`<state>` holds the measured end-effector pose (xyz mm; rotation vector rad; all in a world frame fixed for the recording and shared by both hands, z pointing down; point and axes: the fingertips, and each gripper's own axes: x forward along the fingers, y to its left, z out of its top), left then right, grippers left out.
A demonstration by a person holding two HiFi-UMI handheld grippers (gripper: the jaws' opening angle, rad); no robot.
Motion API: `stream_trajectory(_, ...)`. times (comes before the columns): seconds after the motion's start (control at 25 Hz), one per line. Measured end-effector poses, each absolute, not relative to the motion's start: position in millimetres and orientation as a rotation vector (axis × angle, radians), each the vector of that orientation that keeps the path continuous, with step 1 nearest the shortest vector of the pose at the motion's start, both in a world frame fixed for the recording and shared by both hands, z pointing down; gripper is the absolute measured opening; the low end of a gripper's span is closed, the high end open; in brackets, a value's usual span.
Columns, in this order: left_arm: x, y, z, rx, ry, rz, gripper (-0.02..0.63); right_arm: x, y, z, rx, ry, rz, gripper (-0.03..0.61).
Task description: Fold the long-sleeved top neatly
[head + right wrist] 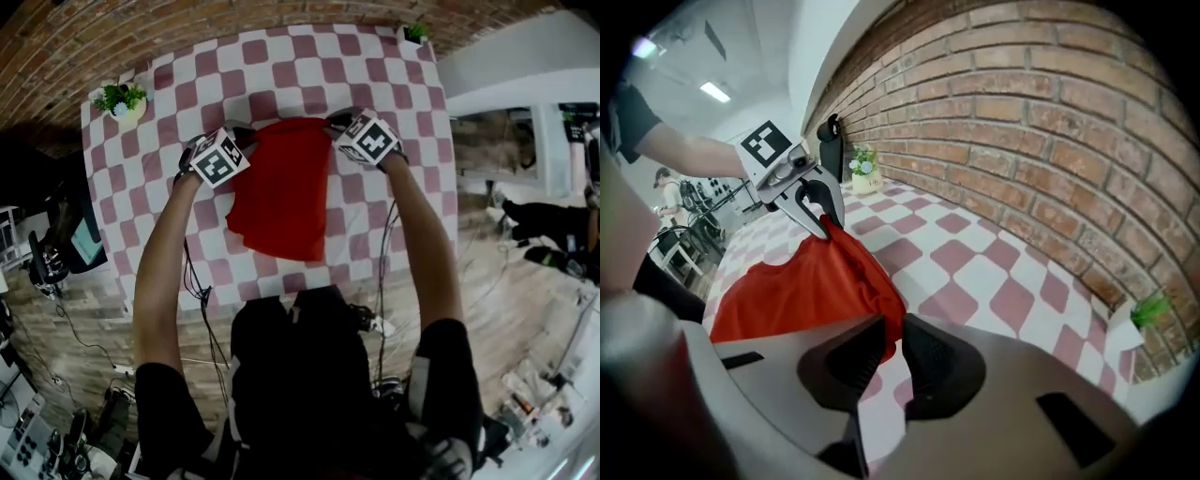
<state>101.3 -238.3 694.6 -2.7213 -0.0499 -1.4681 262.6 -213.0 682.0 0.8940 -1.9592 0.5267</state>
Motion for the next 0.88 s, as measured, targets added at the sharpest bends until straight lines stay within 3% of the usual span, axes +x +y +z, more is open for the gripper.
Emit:
stream_trajectory(0.52, 65, -155, 609, -2.626, -0.026, -1.209, 0.071, 212, -117, 575, 0.976, -2.073, 0.357, 0.057)
stream_trajectory(0.88, 32, -83, 601, -2.660, -0.019, -1.098, 0.071, 172, -24, 570, 0.977, -2.089, 0.314, 0.057)
